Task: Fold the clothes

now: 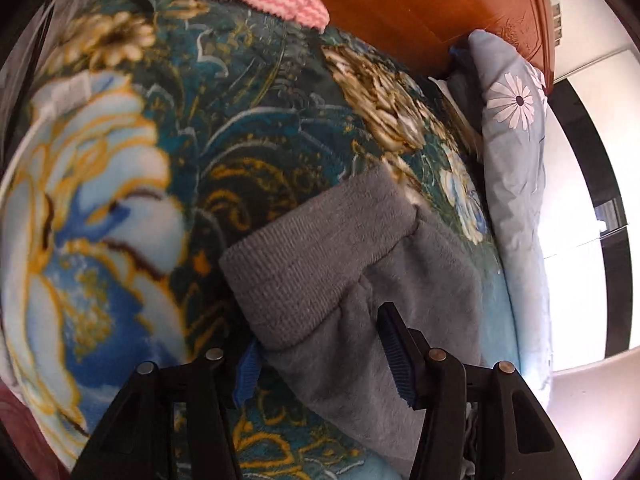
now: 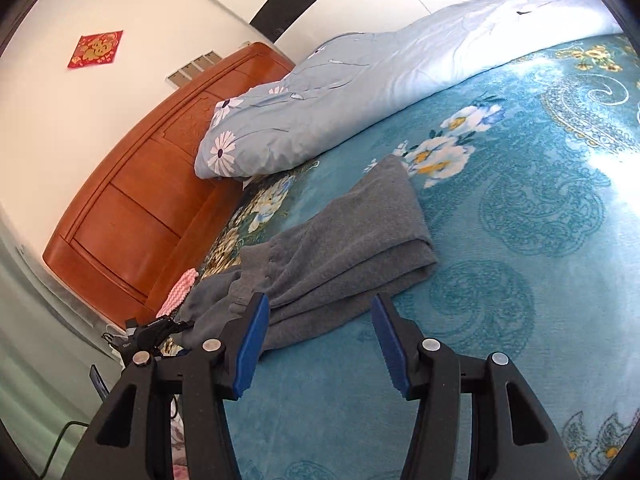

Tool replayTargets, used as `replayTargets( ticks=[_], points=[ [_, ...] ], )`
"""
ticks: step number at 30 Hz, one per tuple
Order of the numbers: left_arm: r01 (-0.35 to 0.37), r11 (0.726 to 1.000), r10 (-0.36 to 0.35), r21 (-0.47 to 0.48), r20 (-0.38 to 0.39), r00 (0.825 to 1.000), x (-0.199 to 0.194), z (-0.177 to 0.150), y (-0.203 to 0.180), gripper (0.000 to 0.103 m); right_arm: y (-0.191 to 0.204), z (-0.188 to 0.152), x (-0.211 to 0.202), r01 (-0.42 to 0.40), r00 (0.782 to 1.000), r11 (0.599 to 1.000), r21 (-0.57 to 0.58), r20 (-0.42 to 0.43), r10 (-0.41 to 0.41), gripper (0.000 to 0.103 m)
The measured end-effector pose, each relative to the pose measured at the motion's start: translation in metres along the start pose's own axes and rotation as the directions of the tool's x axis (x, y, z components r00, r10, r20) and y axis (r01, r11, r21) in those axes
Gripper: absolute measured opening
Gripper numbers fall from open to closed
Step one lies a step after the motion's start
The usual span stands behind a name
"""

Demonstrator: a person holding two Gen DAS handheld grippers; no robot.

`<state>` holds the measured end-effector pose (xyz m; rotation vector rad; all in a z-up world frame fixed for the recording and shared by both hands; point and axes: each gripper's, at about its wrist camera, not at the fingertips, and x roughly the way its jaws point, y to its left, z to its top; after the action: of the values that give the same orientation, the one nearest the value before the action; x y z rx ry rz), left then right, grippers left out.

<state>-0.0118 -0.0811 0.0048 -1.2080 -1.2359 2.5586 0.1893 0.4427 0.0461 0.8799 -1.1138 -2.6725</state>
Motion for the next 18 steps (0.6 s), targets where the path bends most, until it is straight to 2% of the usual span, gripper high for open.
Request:
replayTargets(
  ticks=[2,6,9,13,16,18],
  points=[
    [-0.073,0.996,0.073,0.052,0.008,0.997,-0.001,0.001,-0.014,0.022,-0.007,0.001,-0.004,-0.002,1.000,1.000,0.016,0.014,0.001,0.055],
    [-0.205,0.966,0.201,0.157,0.040,0.979,-0.005,0.002,-0.044,0.018,-0.020,0.002,-0.014,-0.011,0.999,0.999,0.037,0.041,0.009,0.055],
    [-0.156,0.944,0.133,0.290,0.099,0.986,-0.025,-0.013,-0.099,0.018,-0.028,0.004,-0.017,-0.017,0.999,0.998,0.054,0.049,0.014,0.055],
    [-0.059,0.875,0.008,0.480,0.108,0.994,-0.031,-0.039,-0.193,0.018,-0.034,0.004,-0.019,-0.031,0.998,0.997,0.065,0.048,0.028,0.055],
    [0.010,0.802,-0.068,0.598,0.075,0.995,-0.026,-0.071,-0.258,0.018,-0.035,0.004,-0.020,-0.034,0.998,0.998,0.058,0.046,0.031,0.055],
    [0.059,0.734,-0.102,0.677,0.024,0.994,-0.012,-0.107,-0.293,0.018,-0.036,0.004,-0.021,-0.037,0.998,0.998,0.059,0.048,0.034,0.055]
  ],
)
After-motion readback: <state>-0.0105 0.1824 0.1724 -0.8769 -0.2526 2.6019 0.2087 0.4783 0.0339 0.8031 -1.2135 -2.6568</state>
